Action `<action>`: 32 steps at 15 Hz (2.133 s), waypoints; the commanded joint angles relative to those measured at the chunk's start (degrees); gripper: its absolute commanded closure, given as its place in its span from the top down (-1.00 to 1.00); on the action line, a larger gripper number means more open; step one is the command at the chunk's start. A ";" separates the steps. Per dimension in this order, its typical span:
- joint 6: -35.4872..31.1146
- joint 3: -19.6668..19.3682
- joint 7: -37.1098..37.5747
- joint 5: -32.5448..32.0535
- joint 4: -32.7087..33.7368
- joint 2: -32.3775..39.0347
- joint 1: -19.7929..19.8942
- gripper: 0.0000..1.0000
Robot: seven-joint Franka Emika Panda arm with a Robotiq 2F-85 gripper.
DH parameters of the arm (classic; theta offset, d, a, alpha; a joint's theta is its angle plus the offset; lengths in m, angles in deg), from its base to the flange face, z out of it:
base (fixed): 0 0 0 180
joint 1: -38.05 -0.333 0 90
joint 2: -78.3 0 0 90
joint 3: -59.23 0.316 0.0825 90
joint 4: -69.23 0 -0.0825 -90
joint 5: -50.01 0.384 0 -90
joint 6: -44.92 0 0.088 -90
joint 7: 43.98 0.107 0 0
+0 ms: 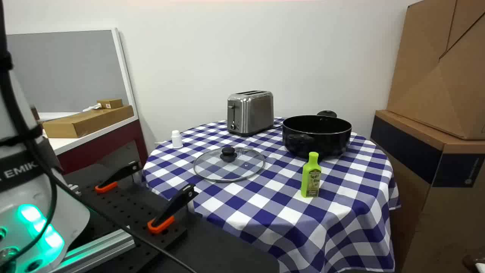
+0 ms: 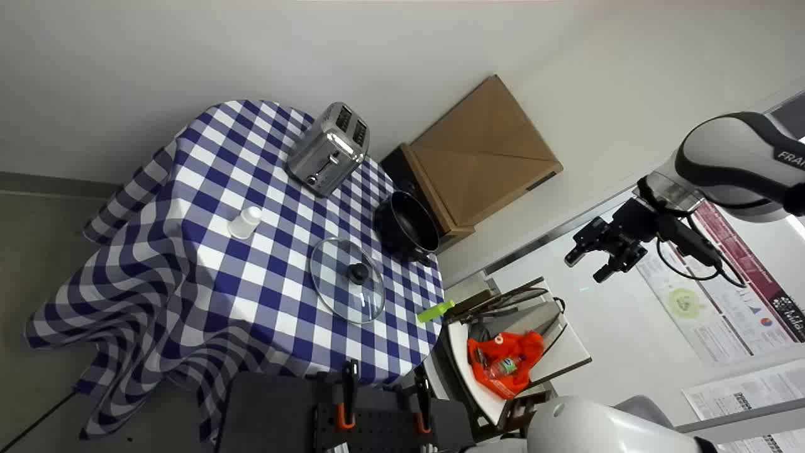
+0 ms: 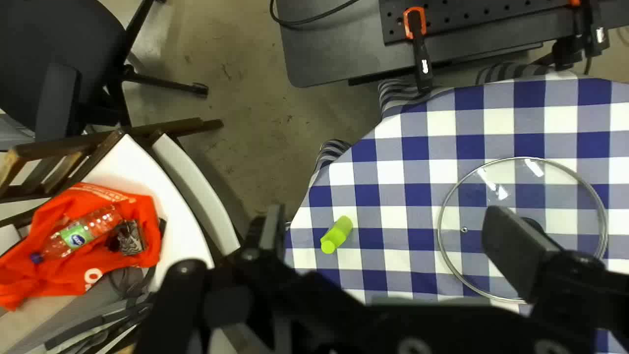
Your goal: Move the white bottle to the right
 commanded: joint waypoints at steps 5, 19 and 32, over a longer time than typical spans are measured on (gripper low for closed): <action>-1.06 -0.97 -0.31 -0.87 0.50 1.87 -2.54 1.00; -33.16 14.55 -2.68 0.17 1.88 37.46 -22.29 1.00; -46.28 16.53 -18.03 -5.69 19.15 66.20 -25.97 1.00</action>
